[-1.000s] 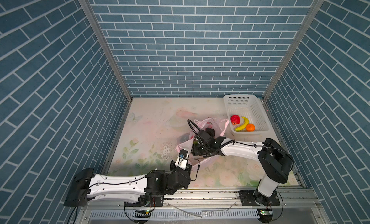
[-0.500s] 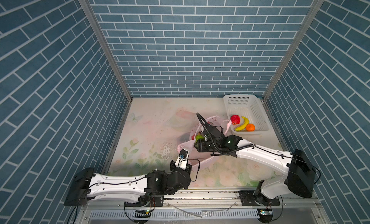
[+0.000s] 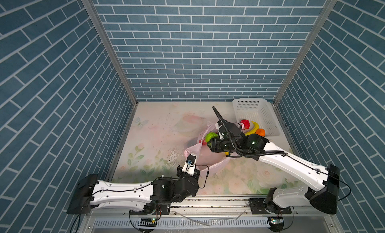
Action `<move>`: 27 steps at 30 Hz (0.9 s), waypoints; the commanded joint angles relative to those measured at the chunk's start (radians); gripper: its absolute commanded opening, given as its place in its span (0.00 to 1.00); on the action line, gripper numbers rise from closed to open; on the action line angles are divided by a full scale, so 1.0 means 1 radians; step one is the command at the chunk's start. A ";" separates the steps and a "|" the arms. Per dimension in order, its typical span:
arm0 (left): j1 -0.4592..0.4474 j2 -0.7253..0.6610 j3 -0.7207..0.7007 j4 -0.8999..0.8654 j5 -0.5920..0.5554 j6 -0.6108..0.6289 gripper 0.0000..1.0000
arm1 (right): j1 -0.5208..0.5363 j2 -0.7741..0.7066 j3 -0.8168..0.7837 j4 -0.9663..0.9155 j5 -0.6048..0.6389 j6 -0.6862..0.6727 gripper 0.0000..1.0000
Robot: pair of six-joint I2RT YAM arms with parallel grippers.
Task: Untie the knot of the plastic bag and take out the fruit
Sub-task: Pick up the fruit from the plastic bag, then place the fruit in the basket.
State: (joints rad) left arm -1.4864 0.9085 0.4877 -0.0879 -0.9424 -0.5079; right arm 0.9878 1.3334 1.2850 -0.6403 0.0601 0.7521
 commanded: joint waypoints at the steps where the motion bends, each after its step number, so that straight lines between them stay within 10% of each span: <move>1: -0.007 0.006 0.022 0.010 -0.018 0.013 0.00 | -0.047 -0.024 0.116 -0.078 0.020 -0.077 0.49; 27: -0.007 -0.030 0.023 -0.004 -0.036 0.038 0.00 | -0.863 0.215 0.165 0.146 -0.211 -0.310 0.48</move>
State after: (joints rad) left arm -1.4864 0.8909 0.4881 -0.0849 -0.9508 -0.4805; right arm 0.1703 1.4750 1.5082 -0.5495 -0.1101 0.4885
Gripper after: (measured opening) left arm 0.045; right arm 0.599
